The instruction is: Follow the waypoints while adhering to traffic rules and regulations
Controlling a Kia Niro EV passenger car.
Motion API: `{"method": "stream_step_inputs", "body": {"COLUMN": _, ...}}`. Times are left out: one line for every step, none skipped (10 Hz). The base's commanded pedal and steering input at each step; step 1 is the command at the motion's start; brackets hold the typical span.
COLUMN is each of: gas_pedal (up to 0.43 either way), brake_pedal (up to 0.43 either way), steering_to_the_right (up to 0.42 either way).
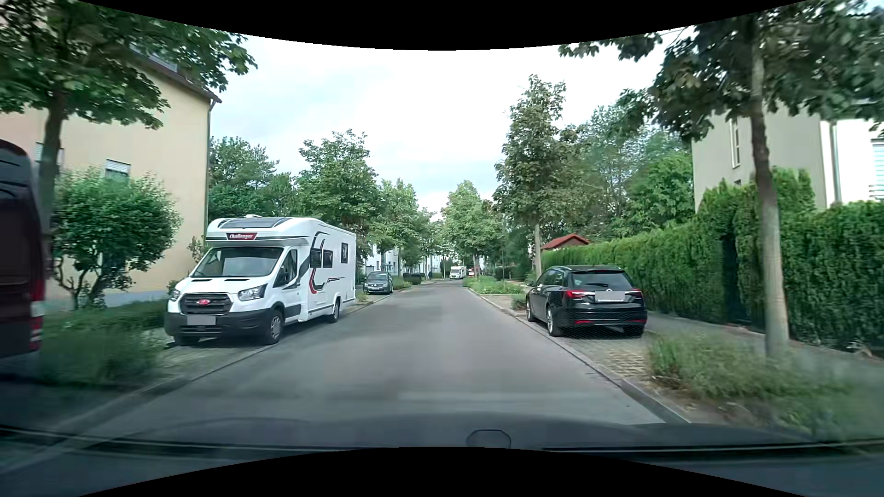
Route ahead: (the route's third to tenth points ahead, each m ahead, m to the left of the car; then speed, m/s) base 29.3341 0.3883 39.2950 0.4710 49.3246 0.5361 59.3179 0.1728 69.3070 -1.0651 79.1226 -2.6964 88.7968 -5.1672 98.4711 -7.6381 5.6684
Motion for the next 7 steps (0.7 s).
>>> {"method": "stream_step_inputs", "body": {"gas_pedal": 0.098, "brake_pedal": 0.0, "steering_to_the_right": -0.01}}
{"method": "stream_step_inputs", "body": {"gas_pedal": 0.098, "brake_pedal": 0.0, "steering_to_the_right": -0.009}}
{"method": "stream_step_inputs", "body": {"gas_pedal": 0.098, "brake_pedal": 0.0, "steering_to_the_right": -0.008}}
{"method": "stream_step_inputs", "body": {"gas_pedal": 0.098, "brake_pedal": 0.0, "steering_to_the_right": -0.006}}
{"method": "stream_step_inputs", "body": {"gas_pedal": 0.098, "brake_pedal": 0.0, "steering_to_the_right": -0.006}}
{"method": "stream_step_inputs", "body": {"gas_pedal": 0.098, "brake_pedal": 0.0, "steering_to_the_right": -0.005}}
{"method": "stream_step_inputs", "body": {"gas_pedal": 0.098, "brake_pedal": 0.0, "steering_to_the_right": -0.006}}
